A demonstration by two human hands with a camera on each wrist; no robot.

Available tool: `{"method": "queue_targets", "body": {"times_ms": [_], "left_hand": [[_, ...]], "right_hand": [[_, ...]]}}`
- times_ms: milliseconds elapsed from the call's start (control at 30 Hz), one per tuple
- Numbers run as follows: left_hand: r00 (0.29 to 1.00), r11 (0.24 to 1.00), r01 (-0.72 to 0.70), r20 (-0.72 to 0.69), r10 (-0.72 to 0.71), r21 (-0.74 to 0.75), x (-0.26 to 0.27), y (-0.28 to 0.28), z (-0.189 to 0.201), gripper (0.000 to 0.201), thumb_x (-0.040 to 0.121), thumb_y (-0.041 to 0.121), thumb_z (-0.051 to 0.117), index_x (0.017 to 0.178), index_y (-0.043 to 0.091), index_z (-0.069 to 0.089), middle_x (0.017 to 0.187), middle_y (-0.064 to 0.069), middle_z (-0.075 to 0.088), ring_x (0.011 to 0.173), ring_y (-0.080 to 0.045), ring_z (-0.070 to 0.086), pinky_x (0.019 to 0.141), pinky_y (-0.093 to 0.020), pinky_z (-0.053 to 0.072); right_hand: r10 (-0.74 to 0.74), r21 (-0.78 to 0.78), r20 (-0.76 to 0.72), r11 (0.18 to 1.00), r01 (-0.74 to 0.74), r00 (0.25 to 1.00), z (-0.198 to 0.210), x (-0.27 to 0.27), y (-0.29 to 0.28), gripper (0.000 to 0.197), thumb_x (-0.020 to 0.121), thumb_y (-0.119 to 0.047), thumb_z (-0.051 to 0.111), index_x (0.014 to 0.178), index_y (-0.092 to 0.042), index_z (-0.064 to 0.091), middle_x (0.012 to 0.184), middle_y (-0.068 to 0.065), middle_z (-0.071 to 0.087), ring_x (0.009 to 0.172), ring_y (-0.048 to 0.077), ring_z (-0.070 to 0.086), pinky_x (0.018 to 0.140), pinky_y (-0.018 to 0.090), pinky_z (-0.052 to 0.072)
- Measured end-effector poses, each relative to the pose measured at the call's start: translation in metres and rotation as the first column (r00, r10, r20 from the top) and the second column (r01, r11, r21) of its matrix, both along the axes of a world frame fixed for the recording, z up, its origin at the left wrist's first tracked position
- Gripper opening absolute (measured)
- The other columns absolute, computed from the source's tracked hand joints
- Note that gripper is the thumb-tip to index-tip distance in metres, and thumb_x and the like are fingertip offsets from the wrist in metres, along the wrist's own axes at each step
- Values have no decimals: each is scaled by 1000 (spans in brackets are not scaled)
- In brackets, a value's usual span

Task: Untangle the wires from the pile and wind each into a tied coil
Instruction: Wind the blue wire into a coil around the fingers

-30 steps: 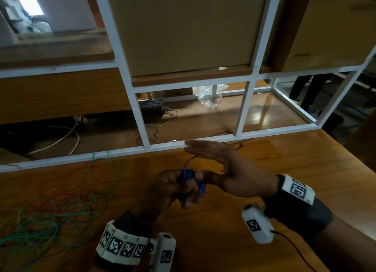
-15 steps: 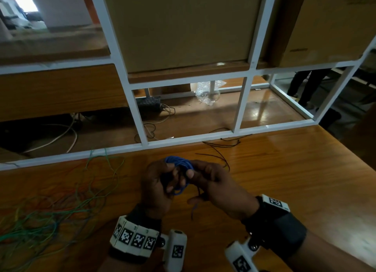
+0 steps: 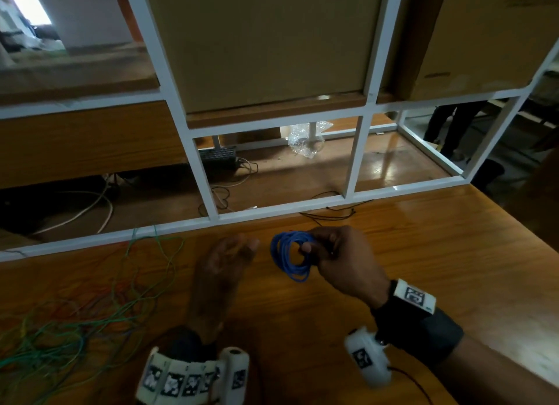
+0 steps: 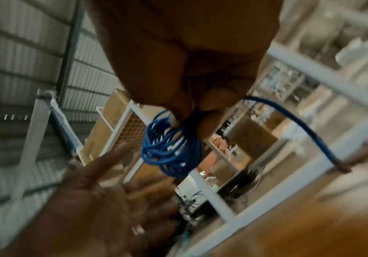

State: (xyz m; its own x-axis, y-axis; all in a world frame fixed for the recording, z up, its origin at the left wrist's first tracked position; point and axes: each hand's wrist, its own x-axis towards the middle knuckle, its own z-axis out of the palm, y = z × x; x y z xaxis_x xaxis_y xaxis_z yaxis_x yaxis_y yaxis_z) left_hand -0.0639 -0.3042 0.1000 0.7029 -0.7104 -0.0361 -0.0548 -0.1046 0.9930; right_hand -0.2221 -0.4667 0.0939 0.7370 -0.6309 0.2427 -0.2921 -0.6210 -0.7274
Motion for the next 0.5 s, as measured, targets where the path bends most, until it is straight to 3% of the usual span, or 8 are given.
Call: {"method": "queue_targets", "body": {"times_ms": [100, 167, 267, 400, 500], "left_hand": [[946, 949, 263, 149, -289, 172, 7, -7, 18, 63, 70, 72, 69, 124, 40, 60, 109, 26, 64, 104, 8, 60, 86, -21, 50], [856, 861, 426, 184, -483, 278, 4, -21, 27, 44, 81, 54, 67, 120, 33, 63, 102, 22, 66, 96, 9, 63, 84, -22, 55], [774, 799, 531, 221, -593, 284, 4, -36, 30, 18, 91, 32, 67, 105, 22, 74, 96, 2, 75, 89, -8, 70, 78, -33, 59], [761, 884, 407, 451, -467, 228, 6, -40, 21, 14, 94, 19, 66, 93, 30, 75, 87, 7, 76, 81, -7, 70, 73, -34, 59], [826, 949, 301, 472, -308, 93, -1, -37, 5, 16, 97, 22, 62, 102, 33, 72, 101, 10, 73, 94, -8, 69, 80, -30, 59]], "right_hand": [[78, -218, -129, 970, -105, 989, 7, -9, -1, 15, 97, -27, 63, 100, -26, 77, 71, -4, 73, 50, 7, 56, 42, 27, 42], [135, -283, -191, 941, -186, 972, 6, -8, 5, 27, 92, -27, 58, 111, -28, 76, 83, -5, 77, 57, 8, 63, 46, 28, 51], [141, -249, -157, 952, -178, 977, 2, -5, 3, 33, 91, -33, 54, 119, -33, 72, 94, -7, 78, 72, 12, 71, 57, 36, 59], [61, 103, 120, 992, -74, 991, -9, -5, 7, 19, 95, -31, 73, 113, -26, 75, 100, -11, 77, 87, 6, 73, 68, 35, 62], [-191, 450, 297, 892, 40, 936, -10, -11, 11, 27, 83, -31, 84, 106, -20, 75, 95, -2, 78, 85, 21, 76, 61, 45, 63]]}}
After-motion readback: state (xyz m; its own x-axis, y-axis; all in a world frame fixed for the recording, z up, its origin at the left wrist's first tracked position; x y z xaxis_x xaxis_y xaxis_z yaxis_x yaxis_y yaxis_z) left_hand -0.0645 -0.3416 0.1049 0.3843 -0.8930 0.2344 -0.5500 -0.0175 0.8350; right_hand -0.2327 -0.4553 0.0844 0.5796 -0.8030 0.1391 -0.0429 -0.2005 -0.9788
